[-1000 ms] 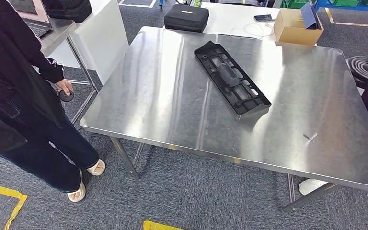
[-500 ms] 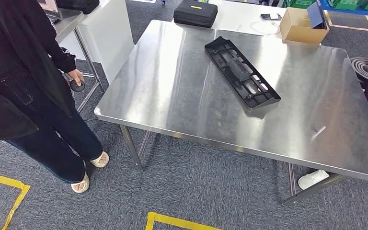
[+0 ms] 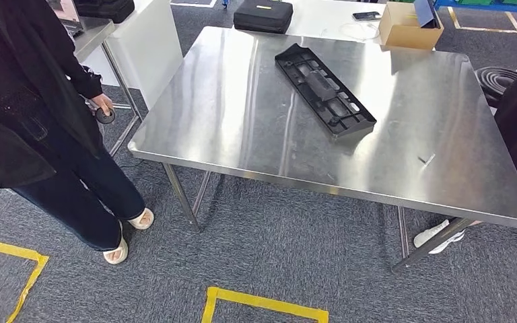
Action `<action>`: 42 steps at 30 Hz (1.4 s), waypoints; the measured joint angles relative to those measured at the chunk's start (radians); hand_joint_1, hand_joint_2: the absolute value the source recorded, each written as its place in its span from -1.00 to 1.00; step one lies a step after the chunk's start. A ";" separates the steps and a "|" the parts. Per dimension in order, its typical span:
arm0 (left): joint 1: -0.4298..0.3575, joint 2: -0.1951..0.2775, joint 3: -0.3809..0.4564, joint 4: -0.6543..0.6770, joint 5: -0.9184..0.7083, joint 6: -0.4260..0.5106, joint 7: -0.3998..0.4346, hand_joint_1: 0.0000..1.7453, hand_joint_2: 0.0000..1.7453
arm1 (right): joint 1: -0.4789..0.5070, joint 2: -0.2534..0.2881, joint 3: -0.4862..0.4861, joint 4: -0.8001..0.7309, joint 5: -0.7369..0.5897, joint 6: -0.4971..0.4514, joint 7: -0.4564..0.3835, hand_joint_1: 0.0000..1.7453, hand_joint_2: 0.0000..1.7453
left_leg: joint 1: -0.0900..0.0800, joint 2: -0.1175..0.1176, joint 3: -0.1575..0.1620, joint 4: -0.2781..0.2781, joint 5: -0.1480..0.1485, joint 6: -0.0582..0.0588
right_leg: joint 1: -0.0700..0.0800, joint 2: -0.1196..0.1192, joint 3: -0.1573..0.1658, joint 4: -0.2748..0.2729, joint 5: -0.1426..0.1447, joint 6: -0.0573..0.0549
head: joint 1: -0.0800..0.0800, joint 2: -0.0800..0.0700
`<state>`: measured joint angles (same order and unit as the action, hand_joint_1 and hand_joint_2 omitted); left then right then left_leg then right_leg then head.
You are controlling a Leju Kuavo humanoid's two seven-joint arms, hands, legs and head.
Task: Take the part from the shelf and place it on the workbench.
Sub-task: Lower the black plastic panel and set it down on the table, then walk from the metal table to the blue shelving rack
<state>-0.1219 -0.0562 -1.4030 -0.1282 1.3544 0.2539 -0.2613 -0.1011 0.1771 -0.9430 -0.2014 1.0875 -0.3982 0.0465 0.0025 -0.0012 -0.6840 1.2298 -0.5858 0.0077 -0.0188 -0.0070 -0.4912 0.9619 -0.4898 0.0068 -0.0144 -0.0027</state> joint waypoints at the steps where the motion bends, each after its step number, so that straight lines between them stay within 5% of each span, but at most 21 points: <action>1: 0.000 0.000 -0.001 0.000 0.000 0.000 0.000 -1.00 -1.00 | 0.001 0.000 0.000 0.000 -0.001 0.000 -0.002 -1.00 -1.00 | 0.004 0.000 -0.003 0.043 -0.013 -0.005 | 0.001 -0.001 -0.008 0.002 0.007 0.002 | 0.000 0.000; 3: 0.000 0.000 -0.003 0.000 -0.001 0.000 0.000 -1.00 -1.00 | 0.001 0.000 0.000 0.000 -0.004 0.000 -0.006 -1.00 -1.00 | 0.014 0.000 0.042 0.019 0.017 -0.011 | -0.001 -0.001 -0.024 0.009 0.018 0.010 | 0.000 0.000; 5: -0.002 -0.001 -0.003 0.000 -0.001 0.000 0.000 -1.00 -1.00 | 0.001 -0.001 0.000 0.000 -0.006 0.000 -0.009 -1.00 -1.00 | 0.021 -0.001 0.142 -0.118 0.058 -0.016 | -0.002 0.000 -0.039 0.022 0.024 0.018 | -0.001 0.000; 7: -0.003 -0.002 -0.004 -0.001 -0.001 0.000 0.000 -1.00 -1.00 | 0.000 0.000 0.000 0.000 -0.007 0.000 -0.011 -1.00 -1.00 | 0.019 -0.005 0.197 -0.212 0.064 -0.012 | 0.001 0.001 -0.052 0.032 0.031 0.029 | -0.001 0.000; 11: -0.004 -0.004 -0.004 -0.001 -0.001 0.000 0.000 -1.00 -1.00 | 0.001 0.000 0.000 0.000 -0.007 0.000 -0.012 -1.00 -1.00 | 0.008 -0.002 0.175 -0.229 0.080 0.026 | -0.001 0.002 -0.076 0.047 0.034 0.055 | 0.001 0.000; 13: -0.005 -0.004 -0.004 -0.001 -0.001 0.000 0.000 -1.00 -1.00 | 0.002 0.000 0.000 0.000 -0.007 0.000 -0.012 -1.00 -1.00 | 0.008 0.003 0.154 -0.233 0.098 0.047 | -0.002 0.003 -0.114 0.127 -0.026 0.044 | 0.004 0.000; 15: -0.005 -0.005 -0.004 -0.001 -0.001 0.000 0.000 -1.00 -1.00 | 0.002 0.000 0.000 0.000 -0.008 0.000 -0.012 -1.00 -1.00 | 0.003 0.005 0.131 -0.233 0.114 0.055 | 0.000 0.003 -0.160 0.261 -0.100 0.034 | 0.008 0.000; 17: -0.005 -0.005 -0.005 -0.001 -0.001 -0.001 0.000 -1.00 -1.00 | 0.004 -0.001 -0.001 0.000 -0.008 0.000 -0.012 -1.00 -1.00 | -0.001 0.006 0.109 -0.232 0.131 0.055 | 0.001 0.004 -0.163 0.329 -0.120 0.042 | 0.009 0.000; 18: -0.005 -0.005 -0.006 -0.001 -0.001 -0.001 0.000 -1.00 -1.00 | 0.004 -0.001 -0.001 0.000 -0.009 0.000 -0.012 -1.00 -1.00 | -0.002 0.006 0.100 -0.231 0.139 0.054 | 0.001 0.004 -0.137 0.307 -0.105 0.050 | 0.009 0.000; 20: -0.005 -0.005 -0.007 -0.001 -0.001 -0.001 0.000 -1.00 -1.00 | 0.003 -0.003 -0.001 0.000 -0.012 0.000 -0.014 -1.00 -1.00 | -0.003 0.006 0.089 -0.230 0.152 0.049 | 0.003 0.004 -0.037 0.167 -0.065 0.060 | 0.010 0.000; 21: -0.005 -0.005 -0.008 -0.001 -0.001 -0.002 0.000 -1.00 -1.00 | 0.002 -0.003 -0.001 0.000 -0.014 0.000 -0.014 -1.00 -1.00 | -0.005 0.005 0.085 -0.230 0.159 0.045 | 0.007 0.004 0.014 0.088 -0.055 0.059 | 0.010 0.000; 23: -0.006 -0.006 -0.008 -0.001 -0.001 -0.003 0.000 -1.00 -1.00 | 0.000 -0.003 -0.001 0.000 -0.018 0.001 -0.016 -1.00 -1.00 | -0.008 0.006 0.079 -0.230 0.174 0.034 | 0.013 0.005 0.063 0.000 -0.050 0.051 | 0.009 0.000; 26: -0.005 -0.006 -0.009 -0.001 -0.001 -0.006 0.000 -1.00 -1.00 | 0.003 -0.002 -0.002 0.001 -0.023 0.004 -0.018 -1.00 -1.00 | -0.007 0.005 0.071 -0.223 0.176 0.019 | 0.007 0.004 0.050 -0.008 -0.037 0.031 | 0.006 0.000; 29: -0.005 -0.005 -0.009 -0.001 -0.002 -0.009 0.000 -1.00 -1.00 | 0.004 -0.002 -0.002 0.001 -0.024 0.004 -0.019 -1.00 -1.00 | -0.001 0.002 0.026 -0.098 0.069 0.004 | 0.001 -0.001 0.029 -0.009 -0.016 0.004 | -0.001 0.000; 31: -0.005 -0.005 -0.009 -0.001 -0.001 -0.012 0.000 -1.00 -1.00 | 0.004 -0.001 -0.002 0.001 -0.024 0.004 -0.020 -1.00 -1.00 | 0.003 0.002 -0.006 0.028 0.001 -0.004 | 0.004 -0.004 0.013 -0.005 -0.005 -0.002 | -0.002 0.000; 32: -0.004 -0.004 -0.009 -0.001 -0.001 -0.012 0.000 -1.00 -1.00 | 0.005 -0.002 -0.002 0.001 -0.023 0.004 -0.020 -1.00 -1.00 | 0.005 0.002 -0.005 0.054 -0.004 -0.006 | 0.005 -0.004 0.005 -0.002 0.000 0.000 | -0.002 0.000; 33: -0.004 -0.004 -0.009 -0.001 0.000 -0.012 0.000 -1.00 -1.00 | 0.004 -0.002 -0.002 0.001 -0.023 0.004 -0.020 -1.00 -1.00 | 0.008 0.002 0.016 0.040 0.008 -0.007 | 0.005 -0.004 -0.002 0.001 0.004 0.002 | -0.002 0.000; 37: -0.005 -0.004 -0.009 -0.001 0.001 -0.013 -0.001 -1.00 -1.00 | 0.003 0.000 -0.002 0.001 -0.021 0.005 -0.024 -1.00 -1.00 | 0.009 -0.003 0.169 -0.204 0.082 -0.002 | 0.006 -0.003 -0.029 0.019 0.017 0.021 | -0.002 0.000; 40: -0.003 -0.004 -0.009 -0.001 0.006 -0.013 -0.002 -1.00 -1.00 | 0.001 0.003 -0.002 0.001 -0.021 0.006 -0.030 -1.00 -1.00 | 0.001 -0.005 0.176 -0.236 0.087 0.011 | 0.007 -0.004 -0.043 0.022 0.029 0.041 | -0.001 0.000; 42: -0.004 -0.004 -0.009 -0.001 0.007 -0.013 -0.002 -1.00 -1.00 | 0.000 0.004 -0.002 0.001 -0.021 0.006 -0.031 -1.00 -1.00 | 0.002 -0.002 0.169 -0.245 0.099 0.029 | 0.005 -0.002 -0.060 0.046 0.008 0.046 | 0.000 0.000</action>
<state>-0.1260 -0.0602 -1.4119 -0.1289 1.3619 0.2413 -0.2632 -0.1015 0.1814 -0.9453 -0.2007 1.0666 -0.3917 0.0154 0.0043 -0.0028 -0.5151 0.9850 -0.4872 0.0362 -0.0134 -0.0093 -0.5508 1.0074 -0.4818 0.0529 -0.0139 -0.0027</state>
